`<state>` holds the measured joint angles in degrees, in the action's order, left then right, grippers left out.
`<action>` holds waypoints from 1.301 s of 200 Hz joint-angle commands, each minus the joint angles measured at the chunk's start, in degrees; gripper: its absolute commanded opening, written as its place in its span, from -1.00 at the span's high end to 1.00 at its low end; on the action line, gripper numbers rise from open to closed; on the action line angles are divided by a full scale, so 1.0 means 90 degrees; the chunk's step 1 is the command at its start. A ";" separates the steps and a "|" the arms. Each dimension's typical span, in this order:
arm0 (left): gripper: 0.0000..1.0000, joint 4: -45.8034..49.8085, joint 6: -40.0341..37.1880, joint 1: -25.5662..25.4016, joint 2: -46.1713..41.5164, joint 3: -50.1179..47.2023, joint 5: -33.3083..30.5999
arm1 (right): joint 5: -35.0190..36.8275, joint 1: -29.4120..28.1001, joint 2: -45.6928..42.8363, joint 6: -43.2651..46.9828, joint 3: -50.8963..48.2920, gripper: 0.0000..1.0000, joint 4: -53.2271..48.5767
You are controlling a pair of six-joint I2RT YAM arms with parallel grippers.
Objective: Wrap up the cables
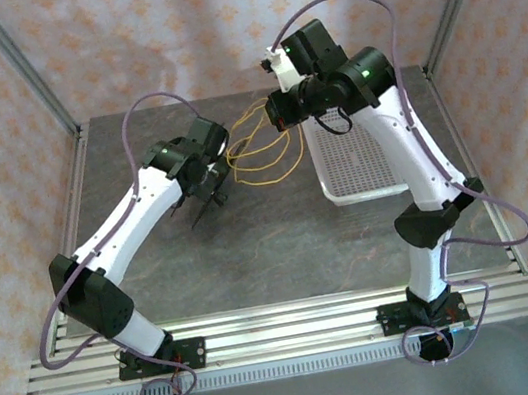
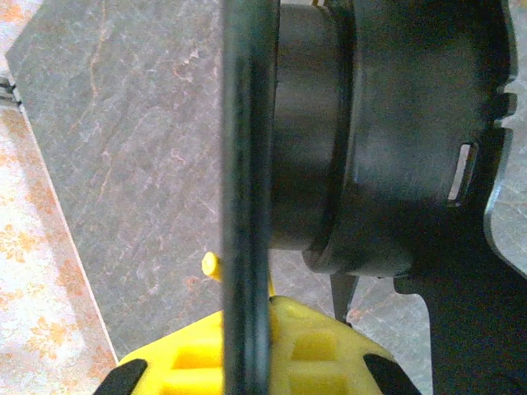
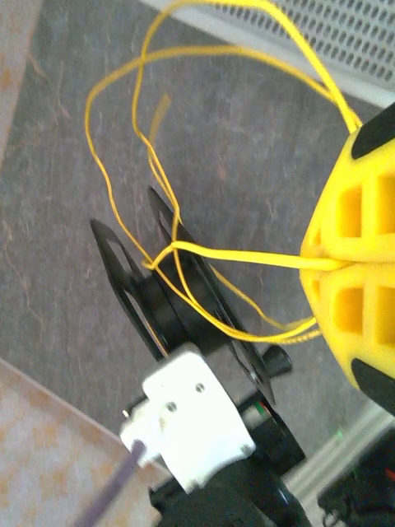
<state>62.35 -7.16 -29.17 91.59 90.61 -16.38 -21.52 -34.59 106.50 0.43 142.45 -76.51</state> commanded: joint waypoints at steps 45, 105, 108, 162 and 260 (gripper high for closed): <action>1.00 0.0203 0.0280 0.0269 0.0491 0.0985 -0.0869 | -0.0622 -0.0478 -0.0437 -0.0615 0.0031 1.00 -0.0044; 1.00 0.0077 0.0734 0.0511 0.0596 0.1364 -0.0953 | -0.0263 -0.1581 -0.0463 -0.0998 -0.0370 1.00 0.0293; 1.00 0.0066 0.0762 0.0518 0.0596 0.1372 -0.0958 | -0.0176 -0.1615 -0.0472 -0.1011 -0.0389 1.00 0.0289; 1.00 -0.0247 0.1550 0.0996 0.0349 0.1308 -0.0584 | 0.0432 -0.2139 -0.1086 -0.1762 -0.2140 1.00 0.1505; 1.00 -0.0686 0.2644 0.1461 0.0311 0.1833 -0.0150 | 0.0535 -0.2640 -0.1258 -0.2166 -0.3583 1.00 0.2867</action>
<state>63.35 11.35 -17.78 95.00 102.74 -14.72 -14.96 -56.03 99.00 -18.09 110.02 -52.56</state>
